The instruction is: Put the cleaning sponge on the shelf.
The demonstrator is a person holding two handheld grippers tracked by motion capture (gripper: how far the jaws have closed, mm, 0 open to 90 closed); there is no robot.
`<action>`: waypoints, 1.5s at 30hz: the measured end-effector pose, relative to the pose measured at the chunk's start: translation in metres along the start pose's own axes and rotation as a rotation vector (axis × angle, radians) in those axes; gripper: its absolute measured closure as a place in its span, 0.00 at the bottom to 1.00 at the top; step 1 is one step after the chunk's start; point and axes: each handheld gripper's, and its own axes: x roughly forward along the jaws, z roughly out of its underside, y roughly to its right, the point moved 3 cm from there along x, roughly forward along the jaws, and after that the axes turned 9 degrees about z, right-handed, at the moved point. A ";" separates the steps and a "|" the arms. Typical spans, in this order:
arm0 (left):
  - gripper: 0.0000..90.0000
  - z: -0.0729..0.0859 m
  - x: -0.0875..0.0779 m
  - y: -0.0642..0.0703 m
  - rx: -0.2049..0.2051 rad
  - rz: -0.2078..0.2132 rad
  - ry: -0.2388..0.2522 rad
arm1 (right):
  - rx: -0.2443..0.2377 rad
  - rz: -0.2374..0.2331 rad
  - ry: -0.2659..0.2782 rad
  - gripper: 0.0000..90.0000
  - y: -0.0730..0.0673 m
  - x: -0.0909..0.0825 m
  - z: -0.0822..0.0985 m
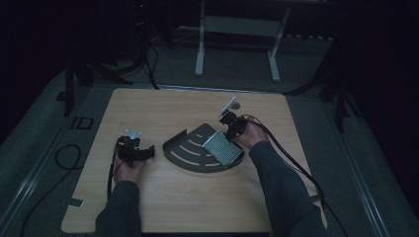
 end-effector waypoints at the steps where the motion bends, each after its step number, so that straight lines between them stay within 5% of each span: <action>1: 0.17 0.000 0.000 0.000 0.000 0.000 0.001 | 0.004 0.000 -0.002 0.99 0.000 0.000 0.000; 32: 0.17 0.000 0.000 0.000 0.000 0.000 0.000 | 0.021 -0.005 0.007 0.93 0.006 0.003 0.007; 45: 0.17 0.000 0.000 0.000 0.000 0.000 0.001 | 0.031 -0.008 0.042 0.71 0.009 -0.015 0.017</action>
